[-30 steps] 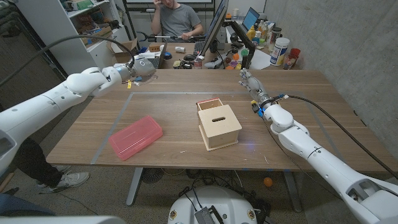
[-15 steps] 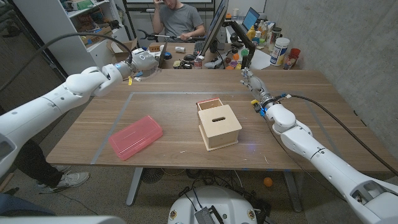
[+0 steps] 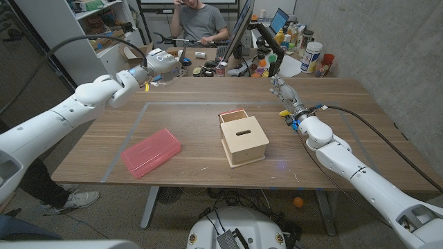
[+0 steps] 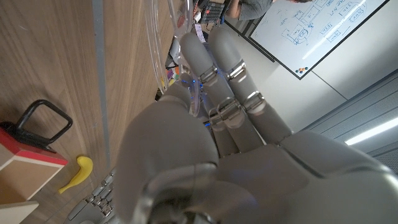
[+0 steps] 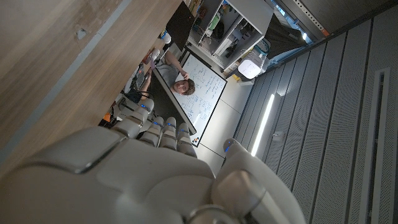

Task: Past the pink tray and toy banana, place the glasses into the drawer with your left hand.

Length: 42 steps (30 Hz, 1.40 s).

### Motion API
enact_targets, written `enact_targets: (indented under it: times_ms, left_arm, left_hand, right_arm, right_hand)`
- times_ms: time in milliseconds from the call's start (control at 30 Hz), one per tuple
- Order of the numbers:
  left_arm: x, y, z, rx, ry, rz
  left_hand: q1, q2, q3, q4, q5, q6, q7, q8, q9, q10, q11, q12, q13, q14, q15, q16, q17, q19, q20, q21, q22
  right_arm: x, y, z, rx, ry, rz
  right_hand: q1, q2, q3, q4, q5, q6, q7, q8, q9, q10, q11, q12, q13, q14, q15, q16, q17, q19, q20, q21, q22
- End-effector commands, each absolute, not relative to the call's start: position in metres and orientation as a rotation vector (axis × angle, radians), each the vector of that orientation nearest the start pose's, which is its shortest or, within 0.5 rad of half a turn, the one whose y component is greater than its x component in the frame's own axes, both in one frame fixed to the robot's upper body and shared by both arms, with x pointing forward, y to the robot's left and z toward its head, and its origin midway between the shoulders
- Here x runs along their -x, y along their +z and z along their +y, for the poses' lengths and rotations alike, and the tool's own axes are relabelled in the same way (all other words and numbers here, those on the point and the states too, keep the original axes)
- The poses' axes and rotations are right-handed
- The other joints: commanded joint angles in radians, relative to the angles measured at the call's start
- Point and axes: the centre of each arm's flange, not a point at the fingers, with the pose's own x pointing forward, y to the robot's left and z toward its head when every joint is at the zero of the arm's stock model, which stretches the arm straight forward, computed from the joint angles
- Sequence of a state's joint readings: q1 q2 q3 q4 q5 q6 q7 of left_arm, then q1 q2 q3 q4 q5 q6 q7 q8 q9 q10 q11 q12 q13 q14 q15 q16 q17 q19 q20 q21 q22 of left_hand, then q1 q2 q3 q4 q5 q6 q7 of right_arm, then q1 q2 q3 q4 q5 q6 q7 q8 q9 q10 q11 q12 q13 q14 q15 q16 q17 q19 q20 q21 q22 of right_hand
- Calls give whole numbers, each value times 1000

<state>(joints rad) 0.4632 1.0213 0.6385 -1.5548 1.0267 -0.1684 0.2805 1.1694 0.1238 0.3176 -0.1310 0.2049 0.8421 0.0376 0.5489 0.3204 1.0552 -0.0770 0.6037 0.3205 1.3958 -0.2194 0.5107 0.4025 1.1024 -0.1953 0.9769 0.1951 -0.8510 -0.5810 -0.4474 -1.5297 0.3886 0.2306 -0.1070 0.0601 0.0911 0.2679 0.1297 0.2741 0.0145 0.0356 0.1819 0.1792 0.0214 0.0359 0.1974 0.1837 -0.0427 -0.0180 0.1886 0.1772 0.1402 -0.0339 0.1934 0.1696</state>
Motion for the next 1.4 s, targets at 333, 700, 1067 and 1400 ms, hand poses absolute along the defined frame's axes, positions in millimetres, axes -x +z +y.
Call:
enact_targets:
  times_ms: [333,700,1067,1400]
  left_arm:
    - [-569,163,296,-1858,356,-1134]
    - [-565,165,292,-1737,333,-1177]
    - [-567,168,283,-1615,279,-1194]
    - [-568,172,269,-1508,219,-1220]
  left_hand:
    - [20,21,26,-3,-5,95,69,1,12,67,-48,7,201,1,1,11,10,-11,1,16,0]
    - [19,18,34,-5,-7,99,71,-3,16,69,-47,7,203,-1,2,16,16,-16,2,30,-1]
    - [16,17,41,-6,-8,102,69,-5,19,69,-49,8,209,-2,2,18,17,-19,2,40,-2]
    - [13,16,46,-6,-9,102,69,-8,24,67,-53,7,212,-5,2,17,17,-25,3,48,-3]
  right_arm:
    - [-604,10,-237,256,207,-711]
    - [-604,10,-236,257,205,-717]
    - [-604,9,-238,251,198,-717]
    - [-602,6,-245,248,187,-717]
  right_hand:
    - [4,9,2,-5,4,9,4,9,2,12,2,0,5,10,1,0,2,7,-21,1,3]
    - [4,9,2,-5,4,10,5,9,2,14,2,0,5,12,2,0,2,6,-22,1,3]
    - [4,10,2,-5,4,12,4,9,2,25,6,3,5,14,2,0,2,5,-23,1,3]
    - [4,10,2,-4,4,12,4,9,2,27,5,3,5,14,2,0,2,5,-24,1,3]
